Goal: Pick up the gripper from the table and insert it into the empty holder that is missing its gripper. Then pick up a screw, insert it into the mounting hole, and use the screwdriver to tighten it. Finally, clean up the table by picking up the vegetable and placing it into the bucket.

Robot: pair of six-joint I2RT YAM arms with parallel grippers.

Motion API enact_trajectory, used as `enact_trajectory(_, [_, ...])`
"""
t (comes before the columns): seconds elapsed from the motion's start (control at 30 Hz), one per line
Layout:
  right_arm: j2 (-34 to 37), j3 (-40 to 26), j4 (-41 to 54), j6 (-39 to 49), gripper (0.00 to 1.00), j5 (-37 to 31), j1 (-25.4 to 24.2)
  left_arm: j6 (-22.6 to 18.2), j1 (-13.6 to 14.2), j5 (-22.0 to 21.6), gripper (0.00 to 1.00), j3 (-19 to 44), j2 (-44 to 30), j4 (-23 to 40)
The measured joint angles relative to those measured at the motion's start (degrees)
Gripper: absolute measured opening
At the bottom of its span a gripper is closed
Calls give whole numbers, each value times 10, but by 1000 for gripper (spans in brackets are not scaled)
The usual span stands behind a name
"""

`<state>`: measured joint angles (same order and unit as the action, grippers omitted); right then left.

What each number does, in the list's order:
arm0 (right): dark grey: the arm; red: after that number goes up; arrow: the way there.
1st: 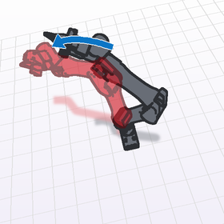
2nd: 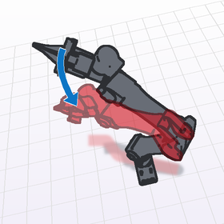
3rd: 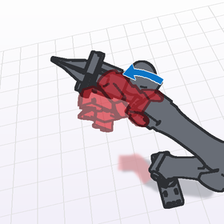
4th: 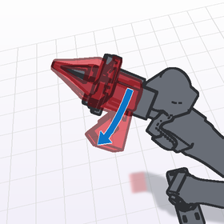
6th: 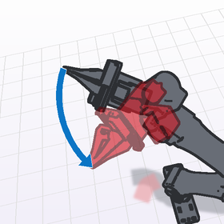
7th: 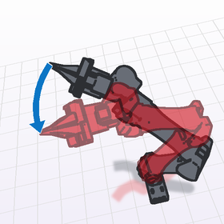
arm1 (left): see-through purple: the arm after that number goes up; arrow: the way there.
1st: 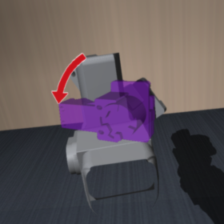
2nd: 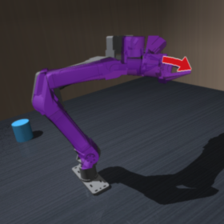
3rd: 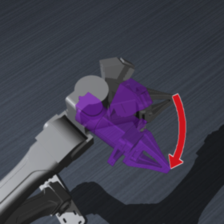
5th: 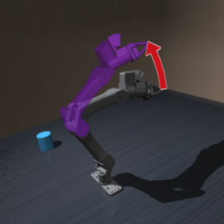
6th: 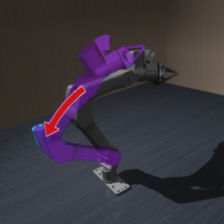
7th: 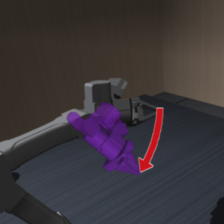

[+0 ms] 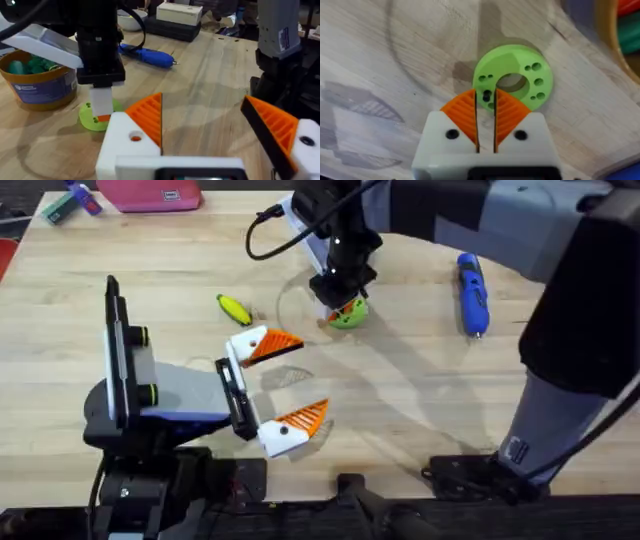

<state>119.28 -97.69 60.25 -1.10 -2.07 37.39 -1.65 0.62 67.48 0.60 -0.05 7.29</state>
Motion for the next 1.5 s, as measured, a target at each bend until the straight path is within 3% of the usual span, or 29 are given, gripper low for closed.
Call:
enact_trajectory(0.47, [11,-3,2,0,147,0,1,0,0,0,985,0,0,0])
enact_trajectory(0.63, [11,-3,2,-1,11,0,1,0,0,0,985,0,0,0])
enact_trajectory(1.2, [11,-6,13,-2,7,0,1,0,0,0,986,0,0,0])
enact_trajectory(1.37, [-11,-31,59,-2,6,-1,-3,0,0,0,985,0,0,0])
enact_trajectory(1.5, [-58,-101,115,-2,6,-17,-3,0,0,0,985,0,0,0])
